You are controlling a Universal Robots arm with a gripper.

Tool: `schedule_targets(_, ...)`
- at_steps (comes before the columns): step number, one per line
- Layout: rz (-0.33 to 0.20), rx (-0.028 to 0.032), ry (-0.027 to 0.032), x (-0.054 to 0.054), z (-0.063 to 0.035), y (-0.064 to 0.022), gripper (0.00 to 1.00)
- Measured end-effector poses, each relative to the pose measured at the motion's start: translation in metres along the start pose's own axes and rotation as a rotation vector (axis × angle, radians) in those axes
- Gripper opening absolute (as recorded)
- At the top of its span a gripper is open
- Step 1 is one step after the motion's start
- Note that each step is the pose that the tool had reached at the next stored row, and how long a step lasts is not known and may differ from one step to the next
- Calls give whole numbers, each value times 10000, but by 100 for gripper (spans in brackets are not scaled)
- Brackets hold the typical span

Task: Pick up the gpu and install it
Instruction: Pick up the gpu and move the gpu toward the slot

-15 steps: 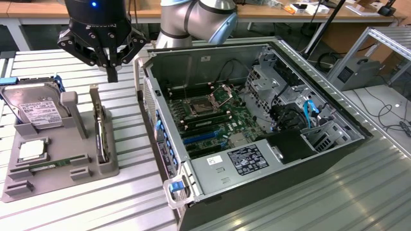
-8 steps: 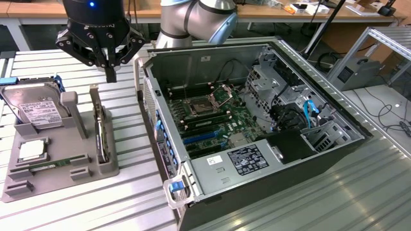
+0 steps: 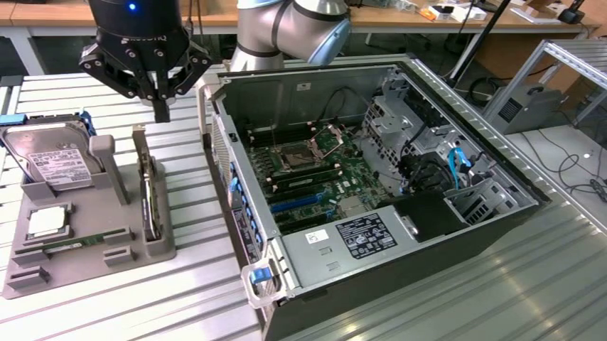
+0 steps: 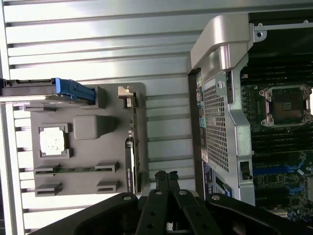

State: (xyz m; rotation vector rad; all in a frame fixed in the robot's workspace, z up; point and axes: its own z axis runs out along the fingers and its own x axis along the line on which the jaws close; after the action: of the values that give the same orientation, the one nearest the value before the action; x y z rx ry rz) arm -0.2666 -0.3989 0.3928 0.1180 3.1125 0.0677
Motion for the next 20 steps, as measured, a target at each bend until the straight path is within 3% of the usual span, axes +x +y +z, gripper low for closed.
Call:
schedule_targets(1,0,0,0,0,0,0,11)
schedule_targets(3,0,1,1,0,0,0,24)
schedule_targets(5,0,0,0,0,0,0,24)
schedule_targets(6,0,0,0,0,0,0,30)
schedule_targets(20,-1,1,0,9,63,-3,30)
